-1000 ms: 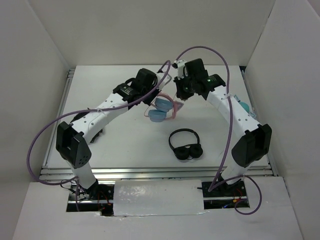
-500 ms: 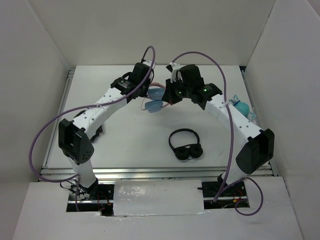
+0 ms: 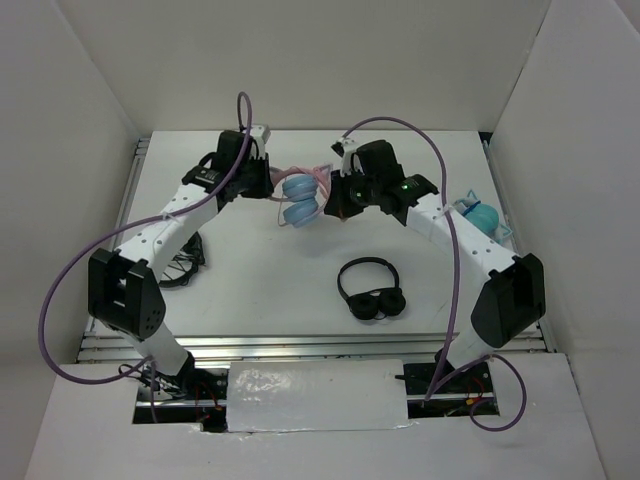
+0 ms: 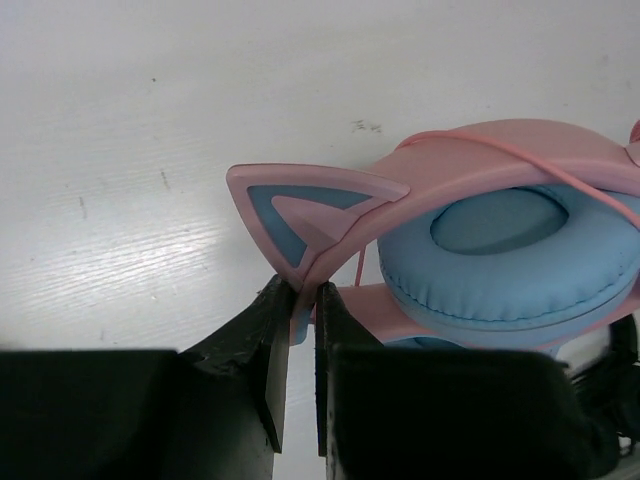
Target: Wrap the headphones
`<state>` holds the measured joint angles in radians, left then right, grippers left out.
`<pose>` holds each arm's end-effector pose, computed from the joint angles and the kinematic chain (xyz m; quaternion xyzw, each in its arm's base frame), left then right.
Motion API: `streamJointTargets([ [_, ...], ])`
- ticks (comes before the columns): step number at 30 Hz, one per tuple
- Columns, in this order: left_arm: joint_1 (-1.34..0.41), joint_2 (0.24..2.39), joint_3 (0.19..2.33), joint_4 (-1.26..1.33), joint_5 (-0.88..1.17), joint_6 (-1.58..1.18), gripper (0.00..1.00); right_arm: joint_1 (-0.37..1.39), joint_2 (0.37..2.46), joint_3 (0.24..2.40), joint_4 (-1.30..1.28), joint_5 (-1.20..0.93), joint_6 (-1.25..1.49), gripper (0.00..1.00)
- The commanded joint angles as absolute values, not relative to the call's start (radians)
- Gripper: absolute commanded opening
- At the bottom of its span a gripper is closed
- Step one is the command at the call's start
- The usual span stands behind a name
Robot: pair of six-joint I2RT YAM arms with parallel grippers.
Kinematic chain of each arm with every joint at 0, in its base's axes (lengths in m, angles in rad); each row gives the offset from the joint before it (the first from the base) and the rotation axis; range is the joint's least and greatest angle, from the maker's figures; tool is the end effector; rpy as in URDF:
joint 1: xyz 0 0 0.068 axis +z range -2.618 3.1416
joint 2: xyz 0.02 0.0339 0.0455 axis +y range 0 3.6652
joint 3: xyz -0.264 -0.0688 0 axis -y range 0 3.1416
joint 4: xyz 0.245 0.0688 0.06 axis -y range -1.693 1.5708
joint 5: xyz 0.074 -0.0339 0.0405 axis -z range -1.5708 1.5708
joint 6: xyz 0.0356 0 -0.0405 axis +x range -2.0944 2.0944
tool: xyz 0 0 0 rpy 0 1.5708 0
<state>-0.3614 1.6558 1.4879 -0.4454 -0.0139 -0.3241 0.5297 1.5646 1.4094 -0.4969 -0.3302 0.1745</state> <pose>0.3590 -0.1352 0.3317 0.0134 0.8875 -0.1490 0.4359 0.3008 0.1895 0.3336 -0.2279 0.8574 0.2891 0.3597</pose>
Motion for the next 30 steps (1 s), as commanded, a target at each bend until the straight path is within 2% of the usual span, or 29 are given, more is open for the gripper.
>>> streamJointTargets([
  [1, -0.324, 1.562, 1.465, -0.230, 0.168, -0.409, 0.00, 0.514, 1.569, 1.405, -0.476, -0.333, 0.183, 0.06],
  [6, -0.308, 1.545, 1.454, -0.219, 0.178, -0.448, 0.00, 0.514, 1.603, 1.411, -0.436, -0.388, 0.189, 0.14],
  [9, -0.304, 1.539, 1.456, -0.216, 0.199, -0.454, 0.00, 0.518, 1.623, 1.427, -0.439, -0.397, 0.180, 0.15],
  [12, -0.302, 1.532, 1.459, -0.219, 0.201, -0.446, 0.00, 0.519, 1.634, 1.428, -0.439, -0.356, 0.184, 0.17],
  [15, -0.296, 1.522, 1.463, -0.236, 0.199, -0.437, 0.00, 0.506, 1.635, 1.422, -0.433, -0.321, 0.196, 0.22],
  [19, -0.295, 1.520, 1.486, -0.282, 0.175, -0.423, 0.00, 0.488, 1.618, 1.402, -0.422, -0.275, 0.189, 0.34],
  [24, -0.296, 1.520, 1.494, -0.353, 0.103, -0.429, 0.00, 0.479, 1.580, 1.393, -0.426, -0.227, 0.134, 0.39],
  [27, -0.293, 1.511, 1.473, -0.370, 0.063, -0.436, 0.00, 0.471, 1.562, 1.390, -0.425, -0.215, 0.109, 0.51],
  [29, -0.290, 1.509, 1.460, -0.374, 0.057, -0.437, 0.00, 0.463, 1.559, 1.391, -0.428, -0.209, 0.088, 0.62],
  [30, -0.287, 1.511, 1.462, -0.386, 0.054, -0.439, 0.00, 0.459, 1.555, 1.390, -0.429, -0.213, 0.077, 0.70],
])
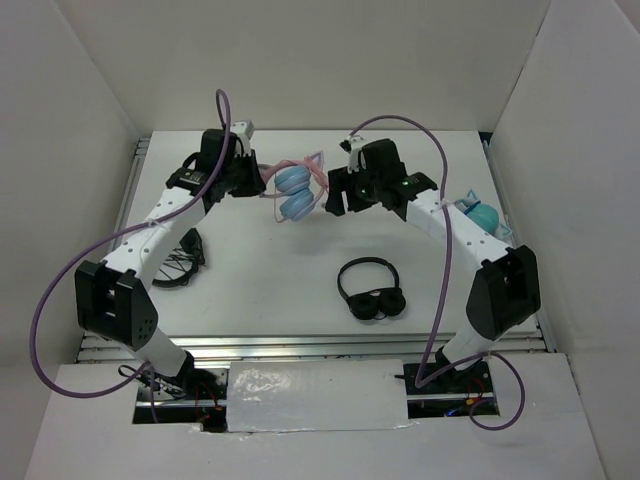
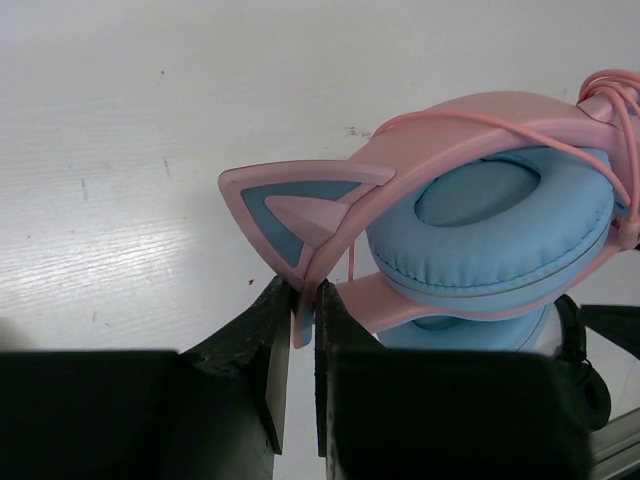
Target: Wrap the headphones
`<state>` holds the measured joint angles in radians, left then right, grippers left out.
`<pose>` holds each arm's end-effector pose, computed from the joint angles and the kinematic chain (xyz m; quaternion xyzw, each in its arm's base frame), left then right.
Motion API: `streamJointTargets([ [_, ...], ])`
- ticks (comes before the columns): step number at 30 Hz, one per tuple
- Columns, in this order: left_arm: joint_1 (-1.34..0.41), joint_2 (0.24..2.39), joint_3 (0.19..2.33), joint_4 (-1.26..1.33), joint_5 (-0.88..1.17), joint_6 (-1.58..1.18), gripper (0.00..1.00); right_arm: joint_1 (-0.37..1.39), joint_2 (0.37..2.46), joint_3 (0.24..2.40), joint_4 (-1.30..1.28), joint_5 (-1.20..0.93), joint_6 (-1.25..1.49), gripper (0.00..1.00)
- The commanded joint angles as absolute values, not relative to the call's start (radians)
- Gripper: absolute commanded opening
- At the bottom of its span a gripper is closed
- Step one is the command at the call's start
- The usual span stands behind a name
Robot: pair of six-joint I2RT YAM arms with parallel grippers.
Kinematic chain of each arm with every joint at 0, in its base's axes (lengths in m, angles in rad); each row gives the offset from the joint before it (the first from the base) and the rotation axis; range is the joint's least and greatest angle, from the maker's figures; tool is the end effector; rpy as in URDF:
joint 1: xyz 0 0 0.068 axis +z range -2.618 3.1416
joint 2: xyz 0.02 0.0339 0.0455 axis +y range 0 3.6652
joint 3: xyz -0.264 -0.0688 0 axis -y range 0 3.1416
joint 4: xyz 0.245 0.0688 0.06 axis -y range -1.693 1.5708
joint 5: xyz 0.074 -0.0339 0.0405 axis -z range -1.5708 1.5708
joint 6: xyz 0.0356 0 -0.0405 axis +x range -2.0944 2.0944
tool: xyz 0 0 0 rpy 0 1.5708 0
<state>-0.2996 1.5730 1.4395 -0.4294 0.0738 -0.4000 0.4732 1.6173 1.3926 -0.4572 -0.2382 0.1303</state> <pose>0.3470 -0.1099 0.3459 -0.0261 0.8749 -0.1957 0.4423 0.3244 0.1755 0.3127 -0.2033 0.8746 0.2293 0.3757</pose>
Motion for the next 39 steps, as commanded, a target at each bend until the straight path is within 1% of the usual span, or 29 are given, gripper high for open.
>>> streamJointTargets([
  [1, -0.284, 1.517, 1.466, -0.390, 0.049, -0.442, 0.00, 0.453, 1.557, 1.387, -0.422, -0.212, 0.071, 0.77],
  [2, -0.278, 1.519, 1.468, -0.391, 0.049, -0.451, 0.00, 0.449, 1.559, 1.387, -0.422, -0.216, 0.063, 0.81],
  [3, -0.273, 1.526, 1.463, -0.382, 0.063, -0.457, 0.00, 0.445, 1.559, 1.387, -0.423, -0.238, 0.051, 0.99],
  [6, -0.249, 1.542, 1.474, -0.359, 0.118, -0.468, 0.00, 0.439, 1.554, 1.371, -0.410, -0.250, 0.048, 1.00],
  [11, -0.190, 1.630, 1.502, -0.356, 0.176, -0.483, 0.00, 0.417, 1.497, 1.325, -0.373, -0.259, 0.072, 1.00],
  [19, -0.084, 1.791, 1.499, -0.275, 0.336, -0.514, 0.00, 0.351, 1.387, 1.190, -0.344, -0.281, 0.127, 1.00],
  [24, -0.051, 1.922, 1.603, -0.366, 0.268, -0.480, 0.00, 0.315, 1.355, 1.129, -0.333, -0.255, 0.123, 1.00],
  [31, -0.005, 2.035, 1.687, -0.409, 0.262, -0.459, 0.00, 0.261, 1.394, 1.131, -0.359, -0.261, 0.130, 1.00],
  [35, -0.005, 2.106, 1.771, -0.462, 0.213, -0.442, 0.00, 0.244, 1.407, 1.134, -0.365, -0.265, 0.129, 1.00],
  [39, 0.032, 2.140, 1.786, -0.454, 0.247, -0.451, 0.00, 0.236, 1.407, 1.137, -0.370, -0.276, 0.130, 1.00],
])
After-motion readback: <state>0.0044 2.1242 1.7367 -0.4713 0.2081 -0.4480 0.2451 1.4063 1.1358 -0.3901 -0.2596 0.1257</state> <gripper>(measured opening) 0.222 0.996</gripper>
